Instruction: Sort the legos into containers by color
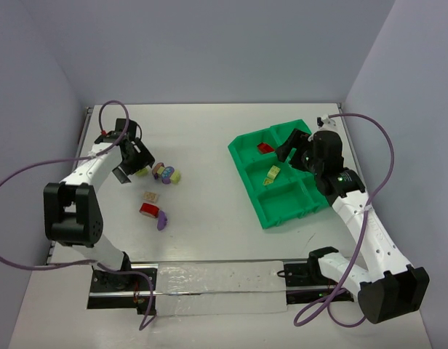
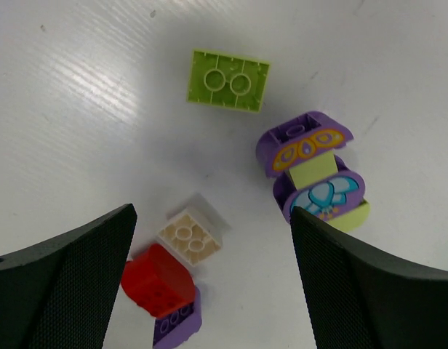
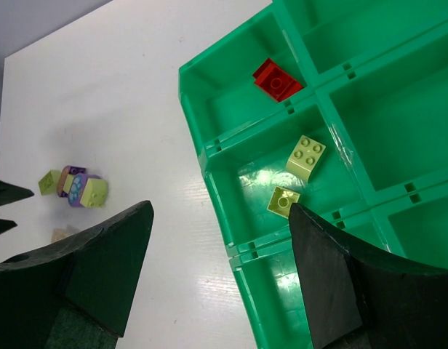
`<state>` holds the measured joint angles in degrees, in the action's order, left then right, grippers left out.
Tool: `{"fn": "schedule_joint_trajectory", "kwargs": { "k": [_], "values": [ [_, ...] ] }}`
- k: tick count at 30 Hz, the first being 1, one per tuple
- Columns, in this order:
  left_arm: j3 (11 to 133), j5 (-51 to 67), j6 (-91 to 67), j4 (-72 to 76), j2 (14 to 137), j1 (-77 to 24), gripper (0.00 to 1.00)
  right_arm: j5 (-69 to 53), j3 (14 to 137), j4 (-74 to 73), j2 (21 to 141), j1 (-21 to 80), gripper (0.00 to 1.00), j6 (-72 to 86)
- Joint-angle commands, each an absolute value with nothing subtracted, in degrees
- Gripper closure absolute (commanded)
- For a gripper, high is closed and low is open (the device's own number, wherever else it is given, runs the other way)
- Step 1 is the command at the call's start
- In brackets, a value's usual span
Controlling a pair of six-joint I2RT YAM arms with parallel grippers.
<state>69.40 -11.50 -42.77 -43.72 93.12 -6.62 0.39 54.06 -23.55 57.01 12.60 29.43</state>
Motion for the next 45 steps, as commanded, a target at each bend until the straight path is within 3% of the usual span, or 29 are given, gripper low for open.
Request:
{"fn": "schedule_joint_trajectory", "kwargs": {
  "k": [1,12,21,24,31,33,38,45],
  "values": [
    [73.4,-12.5,-41.1,-40.1,97.1,-5.0,0.05,0.3,55.5,-21.4,55.8,13.1,0.18,27.7],
    [81.2,-13.7,-37.0,-38.6,110.1,-4.5,0.09,-3.2,55.0,-20.7,56.5,13.1,0.18,27.9],
    [81.6,-15.2,-37.3,-38.0,113.3,-4.4,0.25,-2.8,55.4,-20.9,56.8,13.1,0.18,27.9],
    [80.9,-15.1,-37.2,-37.5,112.5,-4.4,0.40,-2.7,55.5,-20.9,57.1,13.1,0.18,28.0],
    [81.3,-14.1,-34.5,-37.8,106.9,-5.3,0.89,-2.2,56.1,-21.3,57.4,13.1,0.18,28.0],
    [82.7,-13.7,-32.9,-38.3,103.7,-7.4,0.94,-1.9,56.1,-21.3,57.3,13.1,0.18,28.0],
    [87.7,-12.2,-31.2,-39.2,98.9,-19.1,0.92,-0.2,55.7,-21.4,56.6,13.1,0.18,28.5],
    [98.7,-7.4,-33.1,-40.2,106.0,-34.7,0.92,5.8,53.6,-20.6,51.7,13.1,0.18,30.5]
  ]
}}
